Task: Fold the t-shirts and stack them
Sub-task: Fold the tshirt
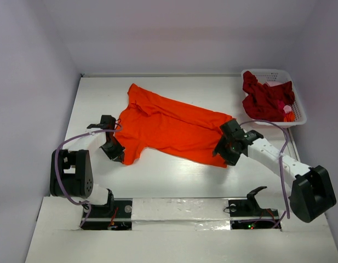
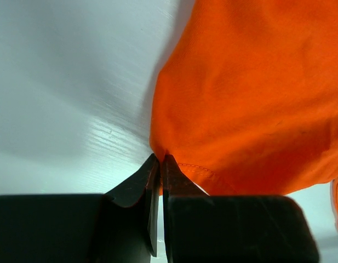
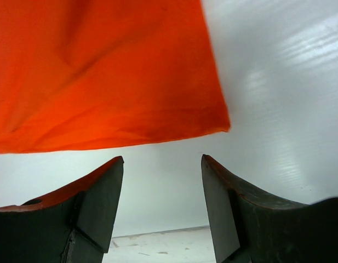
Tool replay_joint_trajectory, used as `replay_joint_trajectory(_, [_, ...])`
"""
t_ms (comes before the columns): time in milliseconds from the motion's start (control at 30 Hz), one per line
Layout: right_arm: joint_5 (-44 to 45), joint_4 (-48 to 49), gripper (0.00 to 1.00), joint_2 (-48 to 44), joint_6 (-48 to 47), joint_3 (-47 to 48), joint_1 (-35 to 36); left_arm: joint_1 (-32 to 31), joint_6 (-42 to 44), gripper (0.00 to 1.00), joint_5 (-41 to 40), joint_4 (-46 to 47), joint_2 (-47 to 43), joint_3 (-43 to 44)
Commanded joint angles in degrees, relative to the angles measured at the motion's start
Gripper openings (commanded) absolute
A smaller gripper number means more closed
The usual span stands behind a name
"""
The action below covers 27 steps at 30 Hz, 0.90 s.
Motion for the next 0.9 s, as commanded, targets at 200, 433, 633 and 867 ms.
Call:
replay_joint_trajectory(200, [-0.29,2.21,0.64,0.45,8.88,-5.62,0.62,0.41,1.24,0.00,0.91,-1.22,-2.01,2.67])
replay_joint_trajectory(433, [-1.69,2.30,0.63,-2.70,15.91,-6.40,0.62,0.41,2.11,0.00,1.52,-2.01,-2.71,3.72])
replay_joint_trajectory(633, [-0.55,2.48,0.63,-10.80,21.63,-8.87,0.62,0.41,3.52,0.00,1.35,-2.98,-3.06,4.60])
replay_joint_trajectory(867, [0.59,-0.95,0.64,-8.87,23.21,-8.16,0.62,0.41,3.96,0.00,2.05,-2.89,-2.71,5.04])
